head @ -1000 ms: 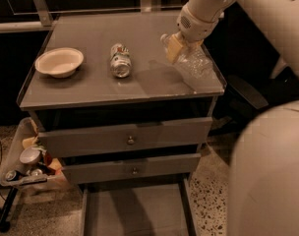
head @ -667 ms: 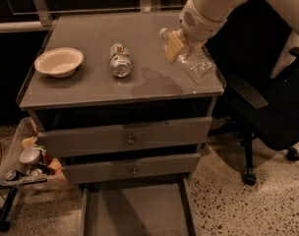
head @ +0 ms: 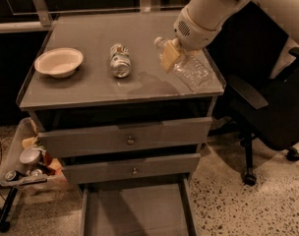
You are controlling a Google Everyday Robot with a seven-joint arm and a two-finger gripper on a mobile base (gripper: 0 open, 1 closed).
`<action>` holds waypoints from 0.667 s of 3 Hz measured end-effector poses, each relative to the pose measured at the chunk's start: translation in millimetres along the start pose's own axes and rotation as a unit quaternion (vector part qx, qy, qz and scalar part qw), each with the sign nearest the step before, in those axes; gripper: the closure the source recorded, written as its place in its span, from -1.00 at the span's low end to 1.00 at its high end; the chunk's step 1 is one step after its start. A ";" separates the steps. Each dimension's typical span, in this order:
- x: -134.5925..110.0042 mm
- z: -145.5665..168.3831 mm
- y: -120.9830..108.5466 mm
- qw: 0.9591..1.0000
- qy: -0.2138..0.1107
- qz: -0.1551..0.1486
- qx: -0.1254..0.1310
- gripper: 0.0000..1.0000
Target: Place water bottle into bottom drawer
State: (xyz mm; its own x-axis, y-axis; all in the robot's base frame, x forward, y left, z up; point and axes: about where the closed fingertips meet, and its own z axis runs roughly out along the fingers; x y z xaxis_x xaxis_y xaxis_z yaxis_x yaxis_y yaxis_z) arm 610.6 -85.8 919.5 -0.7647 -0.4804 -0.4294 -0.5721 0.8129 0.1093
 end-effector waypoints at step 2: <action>67.0 23.9 35.7 0.998 0.002 0.060 -0.037 1.00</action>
Offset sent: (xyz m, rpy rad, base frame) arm -0.1254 0.0052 -0.1078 0.1393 0.1856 -0.1446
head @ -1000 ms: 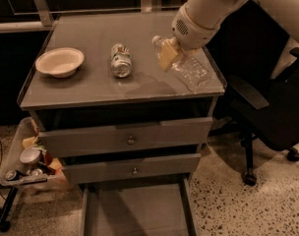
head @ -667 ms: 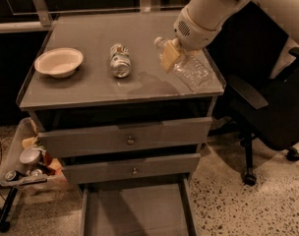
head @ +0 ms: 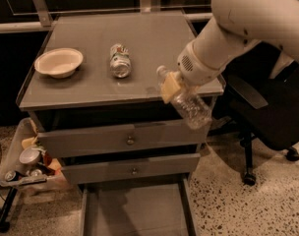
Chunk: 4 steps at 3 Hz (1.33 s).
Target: Place water bottle into bottom drawer
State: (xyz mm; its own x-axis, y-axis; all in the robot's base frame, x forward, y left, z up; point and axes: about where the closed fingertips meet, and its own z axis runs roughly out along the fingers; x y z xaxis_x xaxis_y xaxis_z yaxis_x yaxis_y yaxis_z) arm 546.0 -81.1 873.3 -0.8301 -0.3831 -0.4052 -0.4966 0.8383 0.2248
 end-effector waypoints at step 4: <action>95.7 89.7 19.6 0.992 0.065 0.075 -0.080 1.00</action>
Offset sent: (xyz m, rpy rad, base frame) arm -0.0841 0.0189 -0.1697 0.1484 0.3639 -0.0512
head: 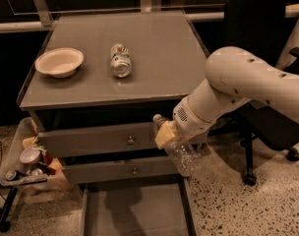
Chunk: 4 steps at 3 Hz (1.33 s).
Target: Place water bottle into bottom drawer
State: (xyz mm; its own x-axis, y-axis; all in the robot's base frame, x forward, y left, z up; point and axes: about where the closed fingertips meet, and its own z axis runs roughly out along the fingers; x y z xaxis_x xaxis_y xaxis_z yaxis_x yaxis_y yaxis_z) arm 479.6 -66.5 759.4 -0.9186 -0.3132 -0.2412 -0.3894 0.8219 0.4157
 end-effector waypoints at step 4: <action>61.5 177.1 -54.6 0.984 0.014 0.147 -0.103 1.00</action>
Offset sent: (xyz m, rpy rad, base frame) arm -0.0205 0.0181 -0.1971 0.2123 0.1873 -0.2413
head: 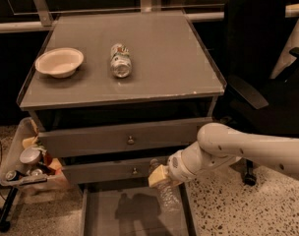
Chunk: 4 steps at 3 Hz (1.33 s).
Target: Place water bottle into bottom drawer
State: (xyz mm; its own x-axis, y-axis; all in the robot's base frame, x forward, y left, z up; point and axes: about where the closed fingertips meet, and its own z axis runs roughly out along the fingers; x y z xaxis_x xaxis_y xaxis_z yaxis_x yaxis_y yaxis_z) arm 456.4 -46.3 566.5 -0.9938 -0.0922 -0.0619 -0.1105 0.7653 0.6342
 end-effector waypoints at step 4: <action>-7.5 136.3 -82.9 0.996 -0.011 0.079 -0.050 1.00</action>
Offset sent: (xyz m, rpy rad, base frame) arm 0.0219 0.0251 -0.1736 0.0879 0.0711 -0.1591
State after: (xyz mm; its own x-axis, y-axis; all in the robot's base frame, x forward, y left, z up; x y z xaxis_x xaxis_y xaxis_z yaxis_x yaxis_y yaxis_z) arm 471.5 -22.3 409.4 -0.9988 0.0396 0.0279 0.0477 0.7022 0.7103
